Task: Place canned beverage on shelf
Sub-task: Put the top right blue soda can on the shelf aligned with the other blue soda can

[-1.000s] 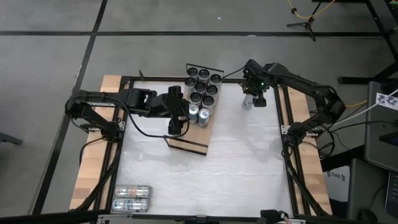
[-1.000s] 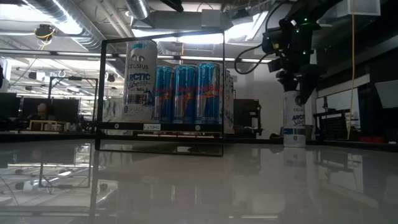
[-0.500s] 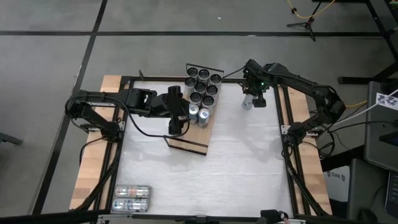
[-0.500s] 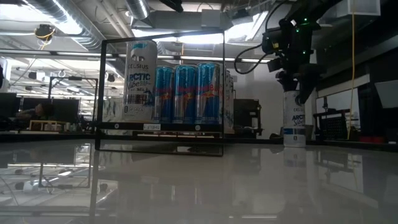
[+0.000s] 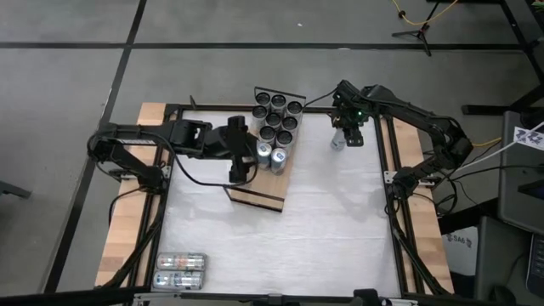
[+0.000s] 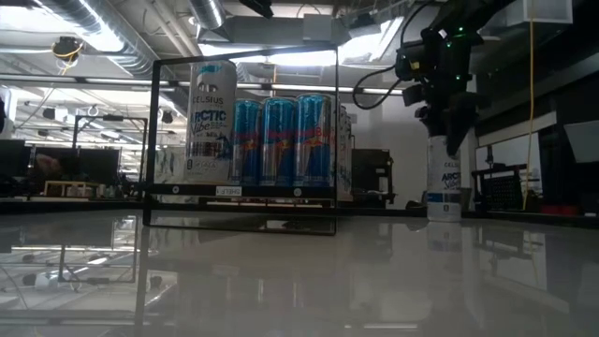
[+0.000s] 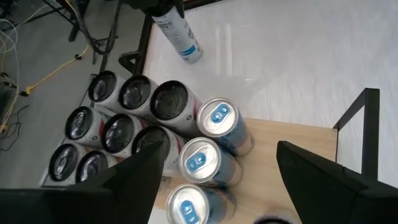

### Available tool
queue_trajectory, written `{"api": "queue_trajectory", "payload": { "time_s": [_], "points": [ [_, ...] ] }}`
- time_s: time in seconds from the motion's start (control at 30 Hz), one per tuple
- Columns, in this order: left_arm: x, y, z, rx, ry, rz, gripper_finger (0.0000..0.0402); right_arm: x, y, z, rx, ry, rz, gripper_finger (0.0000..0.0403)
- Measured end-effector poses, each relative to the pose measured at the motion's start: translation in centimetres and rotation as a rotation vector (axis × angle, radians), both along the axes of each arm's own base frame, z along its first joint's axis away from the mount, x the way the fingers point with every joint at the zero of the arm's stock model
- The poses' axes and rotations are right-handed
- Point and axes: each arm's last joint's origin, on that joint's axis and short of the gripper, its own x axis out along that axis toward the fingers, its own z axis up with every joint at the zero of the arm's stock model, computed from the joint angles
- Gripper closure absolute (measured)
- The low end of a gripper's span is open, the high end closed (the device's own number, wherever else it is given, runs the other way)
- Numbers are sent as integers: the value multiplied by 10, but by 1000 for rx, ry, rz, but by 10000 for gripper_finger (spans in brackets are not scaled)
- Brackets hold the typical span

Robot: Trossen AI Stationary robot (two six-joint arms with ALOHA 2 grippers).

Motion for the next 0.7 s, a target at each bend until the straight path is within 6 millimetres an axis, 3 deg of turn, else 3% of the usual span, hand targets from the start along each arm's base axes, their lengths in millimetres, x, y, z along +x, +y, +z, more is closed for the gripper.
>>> {"api": "queue_trajectory", "payload": {
  "time_s": [0.1, 0.33, 0.7],
  "points": [
    [-10, 3, 7, -8, -13, 7, 99, 0, 0, 0, 4, -4, -17, 154],
    [-50, 11, 21, -59, -38, 47, 99, 1, 5, 0, 47, -4, -97, 144],
    [-114, 12, -28, -116, -218, 62, 99, 24, 48, 19, 126, 20, -128, 148]
  ]
}}
